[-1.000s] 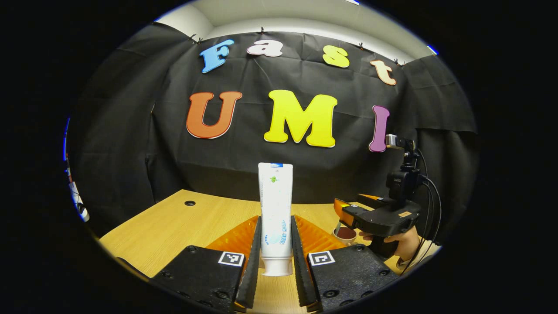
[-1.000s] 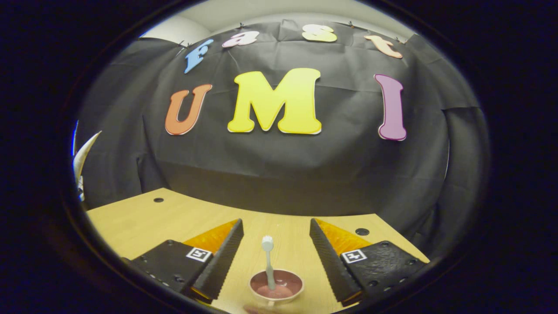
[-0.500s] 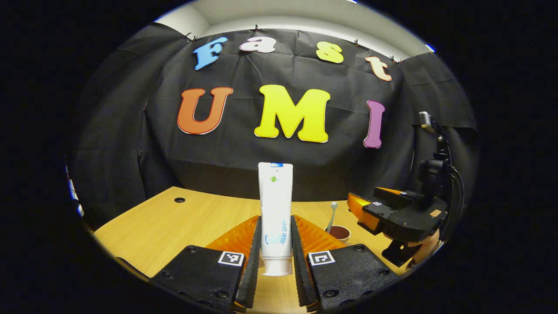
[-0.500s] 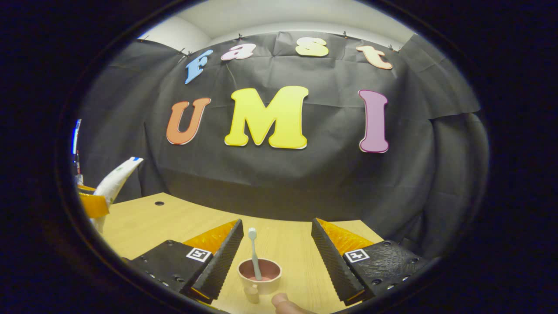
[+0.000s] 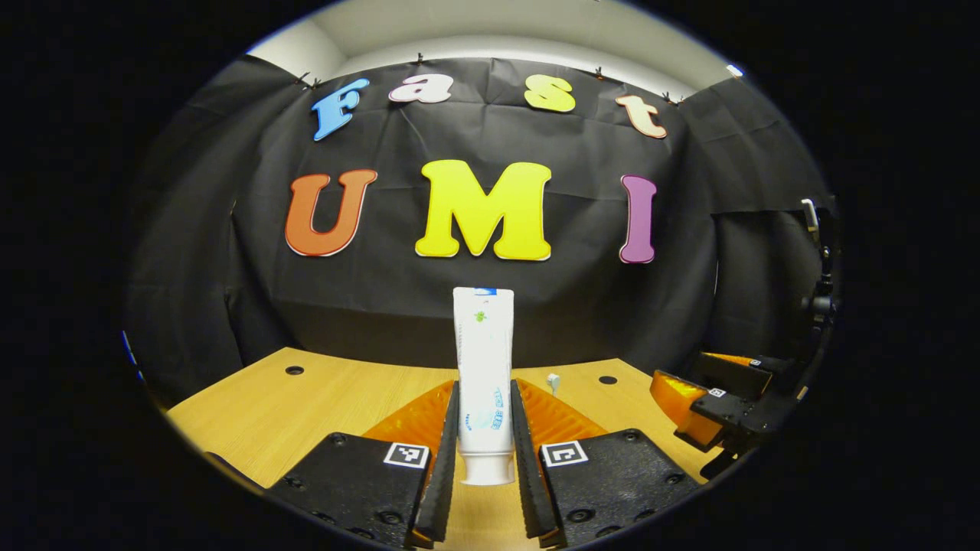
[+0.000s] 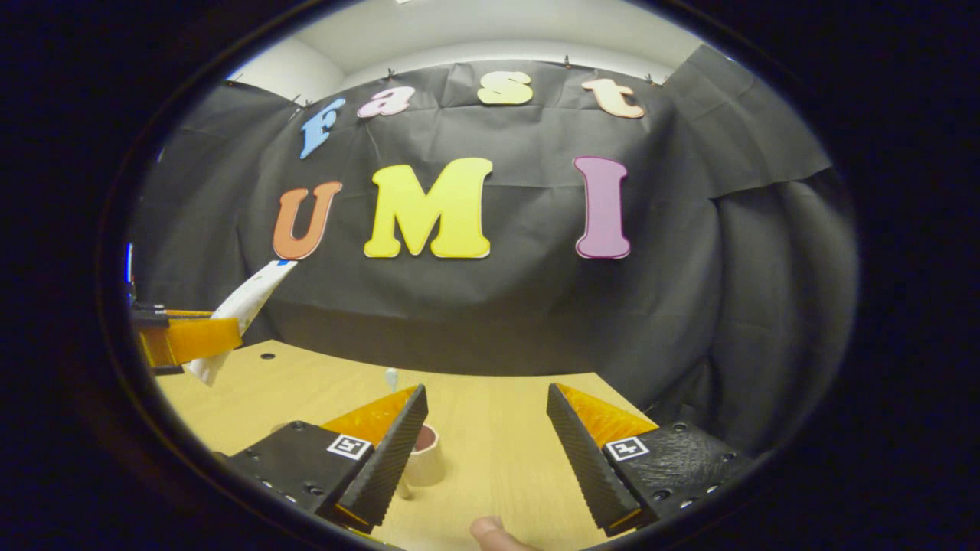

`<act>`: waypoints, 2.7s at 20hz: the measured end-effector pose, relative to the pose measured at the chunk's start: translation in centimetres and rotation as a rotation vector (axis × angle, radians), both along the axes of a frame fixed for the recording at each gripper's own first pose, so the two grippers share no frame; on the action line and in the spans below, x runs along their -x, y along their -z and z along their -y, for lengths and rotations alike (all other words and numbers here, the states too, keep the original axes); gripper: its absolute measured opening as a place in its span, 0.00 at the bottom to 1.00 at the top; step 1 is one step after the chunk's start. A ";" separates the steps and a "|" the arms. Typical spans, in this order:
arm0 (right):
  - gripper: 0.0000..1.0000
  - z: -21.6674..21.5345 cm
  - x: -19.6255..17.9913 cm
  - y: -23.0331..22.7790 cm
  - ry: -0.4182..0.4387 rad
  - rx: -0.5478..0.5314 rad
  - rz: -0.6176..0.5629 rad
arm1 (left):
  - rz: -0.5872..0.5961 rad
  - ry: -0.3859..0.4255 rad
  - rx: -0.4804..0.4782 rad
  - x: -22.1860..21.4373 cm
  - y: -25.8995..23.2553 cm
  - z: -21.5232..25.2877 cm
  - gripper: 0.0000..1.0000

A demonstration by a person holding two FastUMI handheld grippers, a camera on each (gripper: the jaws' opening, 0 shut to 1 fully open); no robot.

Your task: Put the toothbrush and toothpaste on the desktop into the cup, then pick up the cup and place it on the coaster on the desktop.

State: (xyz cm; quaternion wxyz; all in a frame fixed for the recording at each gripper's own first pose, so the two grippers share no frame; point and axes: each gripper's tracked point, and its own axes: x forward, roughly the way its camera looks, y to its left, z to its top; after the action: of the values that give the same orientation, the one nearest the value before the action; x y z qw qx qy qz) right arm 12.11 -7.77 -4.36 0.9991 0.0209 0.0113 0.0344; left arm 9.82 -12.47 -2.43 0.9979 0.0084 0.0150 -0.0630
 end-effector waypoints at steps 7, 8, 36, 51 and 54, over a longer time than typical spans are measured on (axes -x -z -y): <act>0.98 4.3 0.8 2.9 0.017 -0.037 -0.034 | 0.028 0.078 0.068 -4.1 0.2 6.6 0.39; 0.95 4.6 0.9 3.2 0.016 -0.054 -0.041 | 0.026 0.077 0.083 -4.6 0.4 7.1 0.39; 0.93 4.5 1.1 7.3 -0.055 -0.144 -0.154 | -0.167 0.048 0.107 -9.8 8.1 9.4 0.41; 0.96 4.4 1.0 7.9 -0.060 -0.156 -0.168 | -0.101 0.039 0.071 -9.6 6.9 9.4 0.42; 0.96 4.4 1.0 7.9 -0.055 -0.141 -0.167 | -0.110 0.041 0.033 -9.4 7.3 9.5 0.41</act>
State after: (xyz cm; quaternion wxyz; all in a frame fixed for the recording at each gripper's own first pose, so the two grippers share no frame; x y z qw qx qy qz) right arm 11.07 -12.14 -12.26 0.9895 0.0934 0.0926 0.0607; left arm 19.20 -21.99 -9.74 0.9940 -0.0114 0.0685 -0.0842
